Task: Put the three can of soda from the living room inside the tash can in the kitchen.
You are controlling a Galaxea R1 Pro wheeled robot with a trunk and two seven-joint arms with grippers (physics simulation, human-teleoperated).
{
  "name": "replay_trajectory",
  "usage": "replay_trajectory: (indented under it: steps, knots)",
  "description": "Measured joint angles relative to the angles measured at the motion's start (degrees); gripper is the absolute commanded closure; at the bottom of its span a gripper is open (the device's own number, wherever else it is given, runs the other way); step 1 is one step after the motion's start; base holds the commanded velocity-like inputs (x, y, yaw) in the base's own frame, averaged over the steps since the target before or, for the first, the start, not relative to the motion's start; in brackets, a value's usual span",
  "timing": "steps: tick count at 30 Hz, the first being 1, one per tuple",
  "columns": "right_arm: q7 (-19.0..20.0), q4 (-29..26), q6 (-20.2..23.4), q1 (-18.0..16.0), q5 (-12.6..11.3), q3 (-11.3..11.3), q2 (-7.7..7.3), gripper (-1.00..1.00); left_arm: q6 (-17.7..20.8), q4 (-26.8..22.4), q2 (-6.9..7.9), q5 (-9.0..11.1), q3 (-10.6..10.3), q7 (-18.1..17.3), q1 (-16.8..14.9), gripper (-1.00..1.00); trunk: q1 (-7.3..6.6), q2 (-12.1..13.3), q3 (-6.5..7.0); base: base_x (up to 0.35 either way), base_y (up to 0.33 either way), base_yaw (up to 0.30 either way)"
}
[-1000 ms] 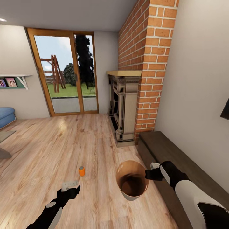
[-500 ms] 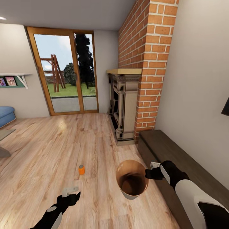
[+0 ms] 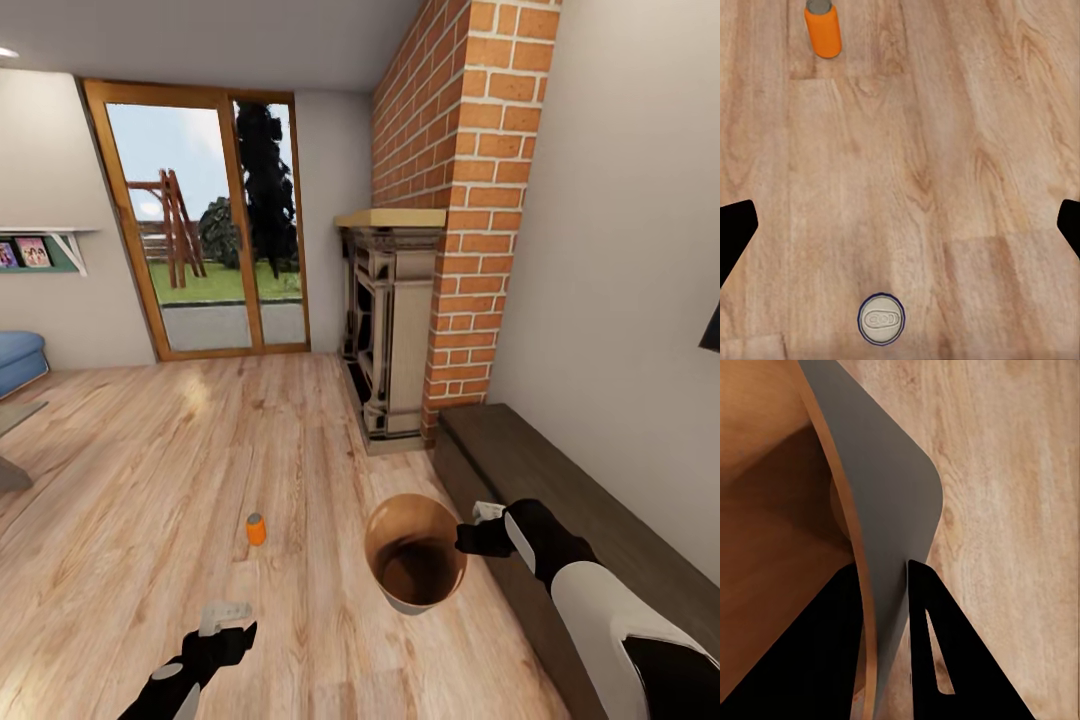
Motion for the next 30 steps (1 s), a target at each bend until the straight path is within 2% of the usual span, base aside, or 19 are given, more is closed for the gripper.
replay_trajectory:
  steps: [20, 30]
  knots:
    - [-0.03, -0.02, 0.02, 0.04, -0.12, 0.09, 0.08, 1.0, -0.15, 0.75, -0.03, -0.08, -0.04, 0.09, -0.03, -1.0, 4.39, -8.02, -3.59, 0.0, 0.0, 0.0]
    - [0.16, -0.18, -0.07, 0.05, -0.06, 0.09, 0.04, 1.0, -0.2, 1.29, -0.57, -0.08, -0.04, 0.04, -0.09, -1.0, 6.59, -12.03, -5.39, 0.0, 0.0, 0.0]
